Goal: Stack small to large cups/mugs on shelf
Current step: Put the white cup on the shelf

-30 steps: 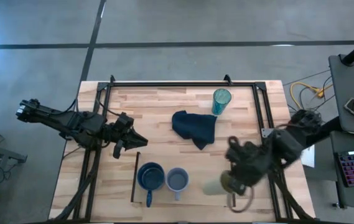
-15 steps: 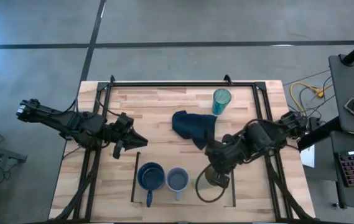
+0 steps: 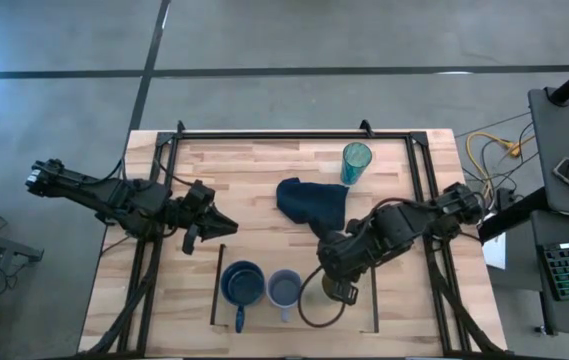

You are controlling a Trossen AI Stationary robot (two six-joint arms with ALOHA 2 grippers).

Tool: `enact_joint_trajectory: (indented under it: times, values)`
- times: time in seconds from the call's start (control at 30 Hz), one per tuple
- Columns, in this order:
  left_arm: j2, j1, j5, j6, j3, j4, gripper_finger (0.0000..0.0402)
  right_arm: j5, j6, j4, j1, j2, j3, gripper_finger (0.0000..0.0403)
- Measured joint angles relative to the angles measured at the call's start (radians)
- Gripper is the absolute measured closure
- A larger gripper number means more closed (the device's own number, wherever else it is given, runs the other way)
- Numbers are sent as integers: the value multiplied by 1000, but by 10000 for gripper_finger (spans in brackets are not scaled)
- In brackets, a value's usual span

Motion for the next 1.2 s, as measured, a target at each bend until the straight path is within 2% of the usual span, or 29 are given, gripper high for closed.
enact_joint_trajectory:
  times: [0.47, 0.9, 1.0, 1.1, 1.2]
  values:
    - [0, 0, 0, 1, 0, 0, 343, 1, 3, 13, -4, -3, 7, 313]
    - [0, 0, -3, 3, 0, 0, 343, -31, -6, 93, -15, -3, 7, 324]
    - [0, 0, -3, 7, 0, 0, 343, 21, -7, 71, -15, -3, 14, 324]
    - [0, 0, -3, 7, 0, 0, 343, 129, -8, 2, -16, -3, 47, 318]
    - [0, 0, -3, 7, 0, 0, 343, 228, -3, 6, -23, -27, 71, 311]
